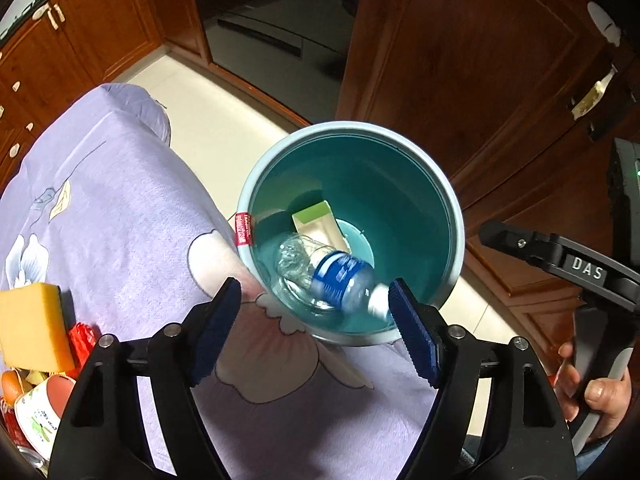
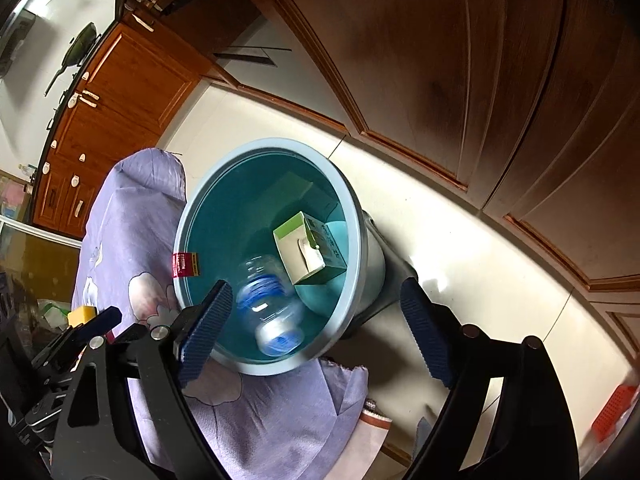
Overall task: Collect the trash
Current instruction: 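Carry the water bottle over the teal bin and open the left tool, then grasp the red cola can with the left tool while the right tool reaches the paper cup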
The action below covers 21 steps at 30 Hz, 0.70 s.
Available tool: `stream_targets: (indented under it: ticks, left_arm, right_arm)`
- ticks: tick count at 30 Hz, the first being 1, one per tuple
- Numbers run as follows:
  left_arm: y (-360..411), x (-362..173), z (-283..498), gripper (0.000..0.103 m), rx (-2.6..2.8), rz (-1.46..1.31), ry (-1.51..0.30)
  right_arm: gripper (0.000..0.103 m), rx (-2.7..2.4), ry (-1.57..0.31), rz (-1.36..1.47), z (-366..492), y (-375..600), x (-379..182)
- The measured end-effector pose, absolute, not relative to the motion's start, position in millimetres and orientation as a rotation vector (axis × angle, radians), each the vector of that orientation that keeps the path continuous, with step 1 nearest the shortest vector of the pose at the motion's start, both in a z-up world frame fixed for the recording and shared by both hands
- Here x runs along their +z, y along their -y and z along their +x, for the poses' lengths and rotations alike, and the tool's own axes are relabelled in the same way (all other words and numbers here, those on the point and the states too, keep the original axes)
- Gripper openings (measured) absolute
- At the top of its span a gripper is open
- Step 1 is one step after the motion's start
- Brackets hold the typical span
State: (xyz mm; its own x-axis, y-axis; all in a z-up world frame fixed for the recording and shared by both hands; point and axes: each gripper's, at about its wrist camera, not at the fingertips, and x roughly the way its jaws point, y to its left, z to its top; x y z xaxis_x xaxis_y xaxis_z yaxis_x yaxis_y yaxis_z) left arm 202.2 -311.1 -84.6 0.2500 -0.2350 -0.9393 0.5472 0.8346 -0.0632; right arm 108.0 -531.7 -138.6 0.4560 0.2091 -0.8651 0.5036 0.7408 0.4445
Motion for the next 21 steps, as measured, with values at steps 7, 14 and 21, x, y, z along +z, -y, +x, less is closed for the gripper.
stream_targets:
  ticks: [7, 14, 21]
  left_arm:
    - [290, -71, 190, 0.093, -0.530, 0.255, -1.169]
    - [250, -59, 183, 0.095, -0.496, 0.206, -1.138]
    - [191, -41, 169, 0.097, -0.434, 0.129, -1.098]
  right_arm:
    - [0.087, -0.211, -1.115, 0.725, 109, 520, -130]
    - [0.089, -0.211, -1.107, 0.716, 106, 499, -113]
    - [0.089, -0.151, -1.104, 0.654, 104, 454, -91]
